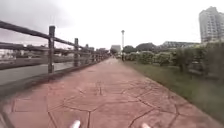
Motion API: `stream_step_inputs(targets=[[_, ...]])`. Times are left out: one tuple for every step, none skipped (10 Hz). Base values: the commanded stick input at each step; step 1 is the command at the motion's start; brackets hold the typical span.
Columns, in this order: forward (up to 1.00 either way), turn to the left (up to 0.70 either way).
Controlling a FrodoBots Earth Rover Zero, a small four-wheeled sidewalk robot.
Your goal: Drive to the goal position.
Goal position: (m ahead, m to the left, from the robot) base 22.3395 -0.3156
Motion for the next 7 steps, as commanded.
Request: stream_step_inputs(targets=[[0.70, 0.00], [0.70, 0.00], [0.70, 0.00], [0.70, 0.00], [0.70, 0.00], [0.70, 0.00], [0.70, 0.00]])
